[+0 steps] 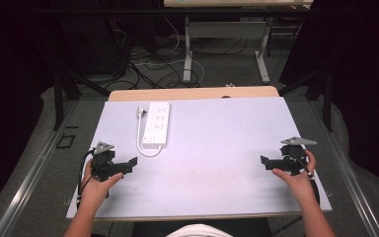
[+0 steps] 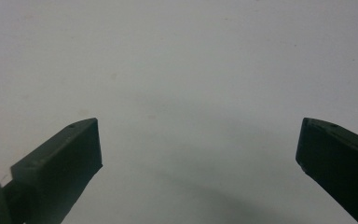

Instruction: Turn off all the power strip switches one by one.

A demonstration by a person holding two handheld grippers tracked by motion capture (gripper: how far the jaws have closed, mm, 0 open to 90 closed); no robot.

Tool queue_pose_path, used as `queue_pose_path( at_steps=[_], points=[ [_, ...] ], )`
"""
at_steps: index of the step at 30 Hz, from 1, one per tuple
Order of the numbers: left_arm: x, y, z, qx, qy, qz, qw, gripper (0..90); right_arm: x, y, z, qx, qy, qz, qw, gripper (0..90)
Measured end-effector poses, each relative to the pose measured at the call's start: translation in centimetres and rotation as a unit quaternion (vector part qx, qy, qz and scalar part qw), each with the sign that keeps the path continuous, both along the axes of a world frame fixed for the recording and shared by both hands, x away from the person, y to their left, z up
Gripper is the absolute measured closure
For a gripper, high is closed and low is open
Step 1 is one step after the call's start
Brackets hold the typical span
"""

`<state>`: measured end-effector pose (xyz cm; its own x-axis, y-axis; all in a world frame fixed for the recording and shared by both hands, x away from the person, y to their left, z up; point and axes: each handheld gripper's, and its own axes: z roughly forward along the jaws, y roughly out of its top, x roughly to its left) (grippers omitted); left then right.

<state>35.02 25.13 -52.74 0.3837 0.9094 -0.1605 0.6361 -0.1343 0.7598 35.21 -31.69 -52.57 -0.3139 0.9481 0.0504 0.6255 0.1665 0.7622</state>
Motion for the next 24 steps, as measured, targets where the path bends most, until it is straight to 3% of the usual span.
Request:
queue_pose_path(
  at_steps=[6,16,19,24],
  points=[
    [0.4,-0.3,0.3,0.003,0.0,0.0,1.0,4.1,0.0,-0.3,0.2,0.001,0.003,-0.001,1.0,0.0],
    [2.2,-2.1,1.9,0.023,-0.003,-0.014,0.9996,16.8,0.5,0.2,1.4,0.002,0.006,-0.015,0.9999,0.0],
    [2.5,-2.6,2.2,0.026,-0.01,-0.015,0.9995,21.4,0.3,0.5,1.4,0.009,0.0,-0.019,0.9998,0.0],
    [3.4,-3.0,2.8,0.034,-0.006,-0.029,0.999,29.4,0.0,0.8,1.1,0.001,-0.003,-0.013,0.9999,0.0]
  ],
)
